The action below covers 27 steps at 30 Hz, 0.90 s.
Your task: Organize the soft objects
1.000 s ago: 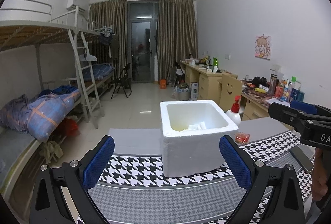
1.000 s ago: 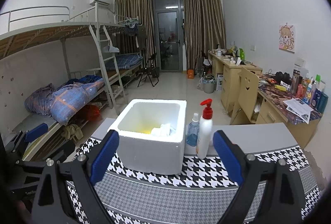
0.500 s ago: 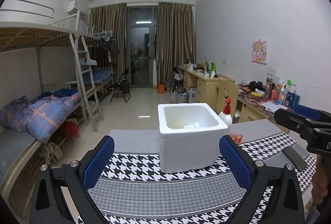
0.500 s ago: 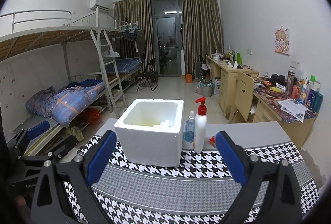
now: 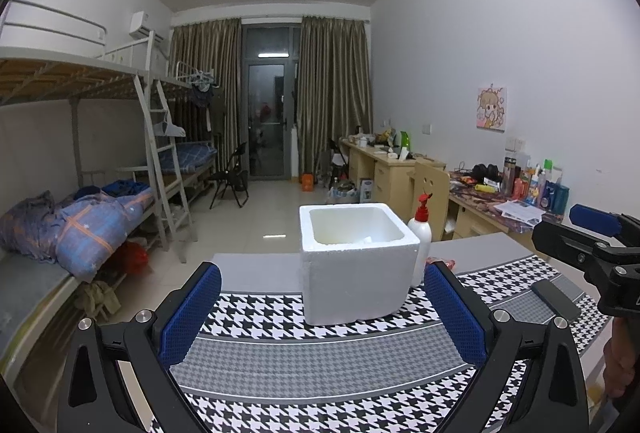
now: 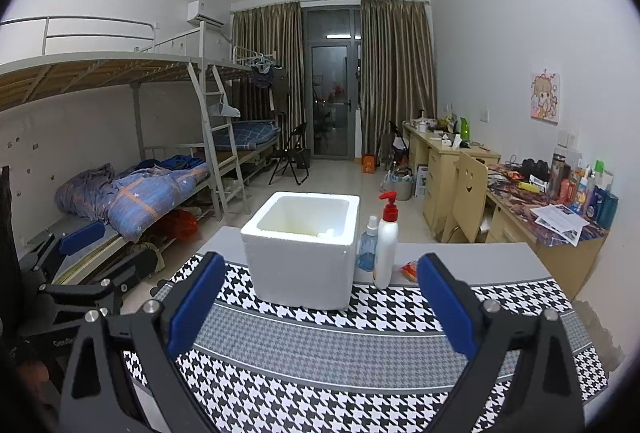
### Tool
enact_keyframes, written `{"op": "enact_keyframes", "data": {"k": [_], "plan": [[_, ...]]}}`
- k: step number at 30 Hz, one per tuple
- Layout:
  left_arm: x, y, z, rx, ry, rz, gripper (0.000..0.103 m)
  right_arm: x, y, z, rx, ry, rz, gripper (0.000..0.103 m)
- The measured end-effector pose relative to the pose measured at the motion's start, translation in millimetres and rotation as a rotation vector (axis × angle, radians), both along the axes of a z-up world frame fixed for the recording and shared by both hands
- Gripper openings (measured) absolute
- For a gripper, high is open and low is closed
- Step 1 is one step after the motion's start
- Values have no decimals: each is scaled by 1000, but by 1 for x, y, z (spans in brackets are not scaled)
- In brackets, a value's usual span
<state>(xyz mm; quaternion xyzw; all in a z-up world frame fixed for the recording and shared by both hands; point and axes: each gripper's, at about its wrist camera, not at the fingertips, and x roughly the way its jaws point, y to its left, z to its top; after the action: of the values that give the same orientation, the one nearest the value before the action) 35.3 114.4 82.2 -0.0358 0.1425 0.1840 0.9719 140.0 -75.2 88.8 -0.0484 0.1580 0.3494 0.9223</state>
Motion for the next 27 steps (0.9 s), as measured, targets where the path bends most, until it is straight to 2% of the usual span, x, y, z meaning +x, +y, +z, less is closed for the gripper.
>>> {"op": "enact_keyframes", "data": {"k": [27], "plan": [[-44, -24, -17, 27, -69, -33, 102, -38, -20, -26, 21, -13, -15, 99]]}}
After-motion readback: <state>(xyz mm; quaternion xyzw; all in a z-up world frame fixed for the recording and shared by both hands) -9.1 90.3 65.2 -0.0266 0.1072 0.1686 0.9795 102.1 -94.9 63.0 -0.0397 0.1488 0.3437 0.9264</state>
